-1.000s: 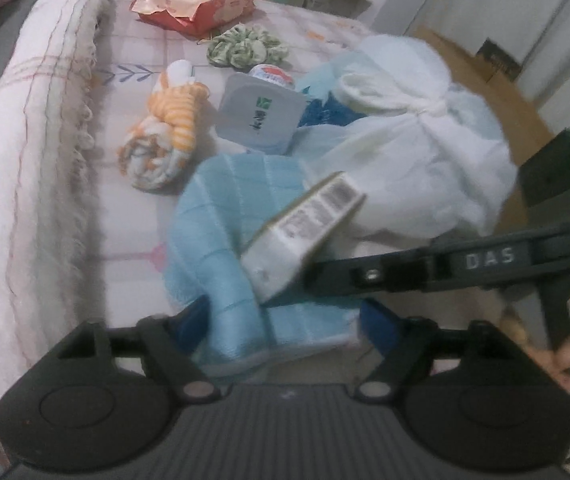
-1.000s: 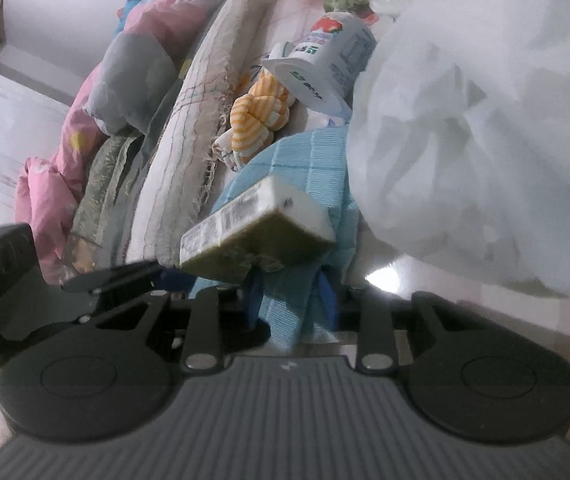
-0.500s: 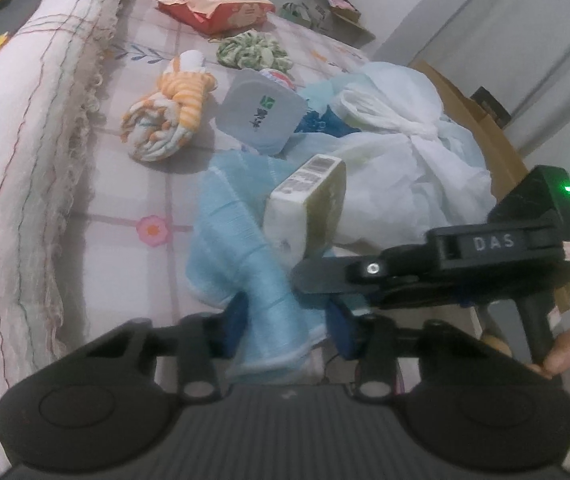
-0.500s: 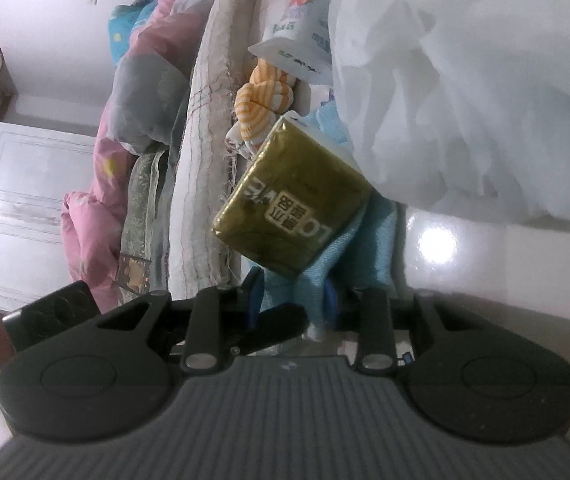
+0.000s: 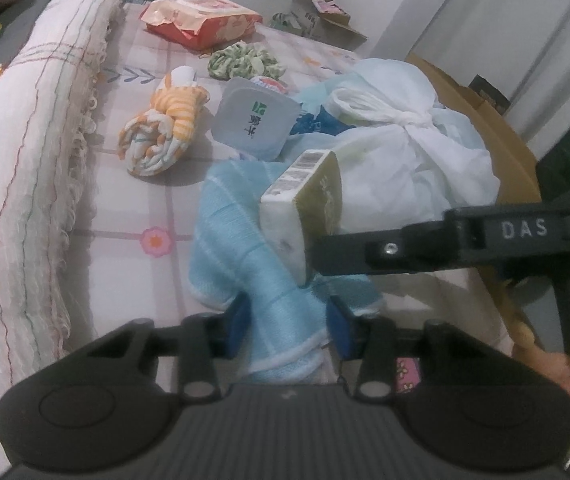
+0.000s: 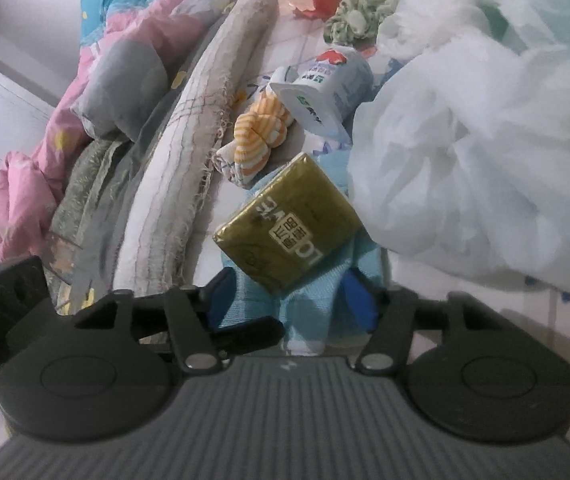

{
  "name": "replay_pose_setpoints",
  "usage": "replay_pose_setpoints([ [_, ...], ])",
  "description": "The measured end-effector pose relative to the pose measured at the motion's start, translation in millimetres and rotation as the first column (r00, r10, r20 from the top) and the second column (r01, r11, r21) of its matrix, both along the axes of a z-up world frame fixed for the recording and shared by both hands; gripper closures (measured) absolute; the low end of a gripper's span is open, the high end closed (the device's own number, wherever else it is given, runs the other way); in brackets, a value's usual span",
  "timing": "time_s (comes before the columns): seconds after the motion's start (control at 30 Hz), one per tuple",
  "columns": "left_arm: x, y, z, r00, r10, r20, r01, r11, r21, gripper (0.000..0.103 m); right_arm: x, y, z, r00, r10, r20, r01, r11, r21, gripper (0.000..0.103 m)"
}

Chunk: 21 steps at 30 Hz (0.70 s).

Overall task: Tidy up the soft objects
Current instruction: 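Close both grippers on the blue towel under the olive package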

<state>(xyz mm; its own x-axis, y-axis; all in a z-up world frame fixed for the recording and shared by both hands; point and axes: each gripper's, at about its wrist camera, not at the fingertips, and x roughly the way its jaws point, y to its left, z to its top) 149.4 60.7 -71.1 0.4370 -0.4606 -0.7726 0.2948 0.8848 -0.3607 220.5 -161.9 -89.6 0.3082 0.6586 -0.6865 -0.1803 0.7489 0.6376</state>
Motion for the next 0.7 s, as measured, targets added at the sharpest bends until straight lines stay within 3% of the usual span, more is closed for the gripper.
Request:
replay_pose_setpoints([
  [0.2, -0.8, -1.1, -0.1, 1.0, -0.017, 0.026, 0.016, 1.0, 0.027, 0.057, -0.8, 8.3, -0.4, 1.0, 0.008, 0.001, -0.008, 1.0, 0.007, 0.035],
  [0.5, 0.2, -0.9, 1.2, 0.998, -0.013, 0.056, 0.009, 0.997, 0.081, 0.05, -6.0, 17.7, 26.2, 0.991, 0.055, 0.119, -0.051, 0.998, -0.035, 0.03],
  [0.7, 1.0, -1.3, 0.5, 0.997, -0.011, 0.08, 0.003, 0.994, 0.111, 0.044, 5.9, 13.8, 2.3, 0.999, 0.009, 0.039, -0.006, 0.997, -0.073, 0.029],
])
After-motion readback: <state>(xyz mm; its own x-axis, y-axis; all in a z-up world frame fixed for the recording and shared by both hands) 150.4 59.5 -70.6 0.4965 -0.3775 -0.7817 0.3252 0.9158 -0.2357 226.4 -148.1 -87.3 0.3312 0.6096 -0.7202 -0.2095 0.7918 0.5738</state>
